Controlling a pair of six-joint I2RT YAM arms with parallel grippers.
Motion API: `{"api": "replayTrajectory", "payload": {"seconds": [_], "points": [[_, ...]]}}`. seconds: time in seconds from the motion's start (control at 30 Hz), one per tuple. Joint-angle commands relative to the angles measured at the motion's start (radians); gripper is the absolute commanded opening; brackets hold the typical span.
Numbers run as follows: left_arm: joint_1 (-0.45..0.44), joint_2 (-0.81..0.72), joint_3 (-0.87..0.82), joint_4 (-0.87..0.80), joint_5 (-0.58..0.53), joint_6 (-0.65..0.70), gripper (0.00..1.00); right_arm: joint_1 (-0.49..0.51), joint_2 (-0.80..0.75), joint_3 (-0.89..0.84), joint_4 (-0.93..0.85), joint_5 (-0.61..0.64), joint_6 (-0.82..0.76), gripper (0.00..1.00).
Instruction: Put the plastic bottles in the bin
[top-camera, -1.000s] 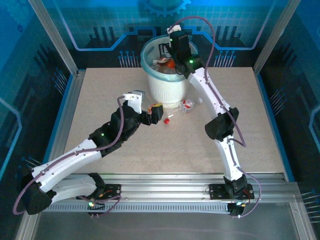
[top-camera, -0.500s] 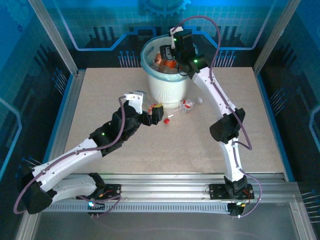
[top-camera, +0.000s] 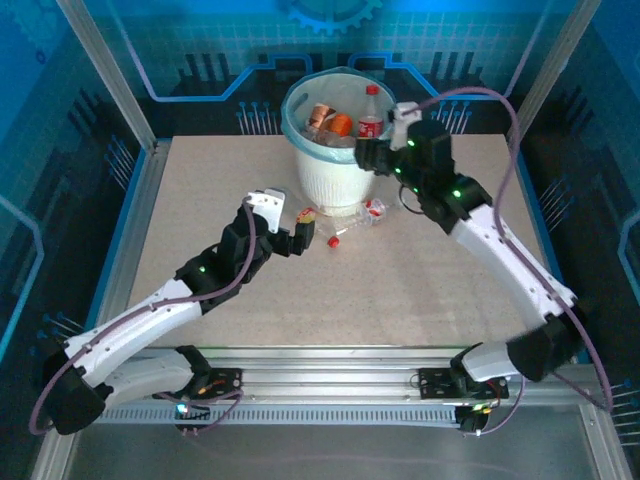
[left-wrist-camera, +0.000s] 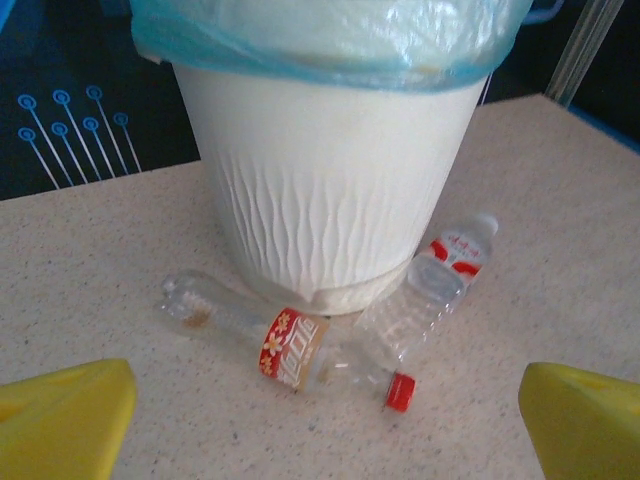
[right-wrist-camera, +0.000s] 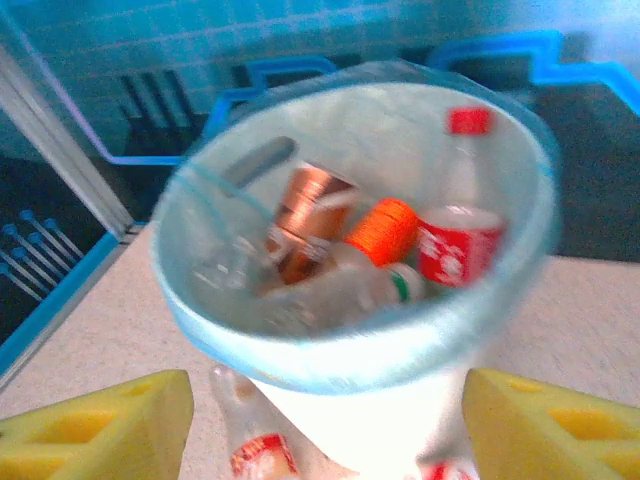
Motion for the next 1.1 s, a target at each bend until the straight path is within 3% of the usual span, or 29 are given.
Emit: {"api": "replayTrajectory", "payload": {"seconds": [0.0,0.13,0.33,0.63,0.8,1.07], "points": [[0.005,0.036,-0.001,-0.014,0.072,0.087,0.99,-0.088,-0.053,-0.156,0.079,0.002,0.129,0.68],[-0.005,0.086,0.024,-0.001,0.189,0.149,0.99,-0.230,-0.056,-0.277,0.104,-0.099,0.222,0.64],[-0.085,0.158,0.048,0.063,0.234,0.306,0.99,-0.345,0.050,-0.310,0.109,-0.258,0.281,0.65],[-0.236,0.285,0.074,0.106,0.278,0.609,0.99,-0.420,0.181,-0.284,0.115,-0.385,0.345,0.67],[-0.255,0.314,0.060,0.177,0.365,0.681,0.99,-0.445,0.212,-0.281,0.122,-0.416,0.389,0.73],[-0.264,0.352,0.095,0.208,0.398,0.719,0.99,-0.471,0.313,-0.216,0.085,-0.527,0.428,0.77]]}}
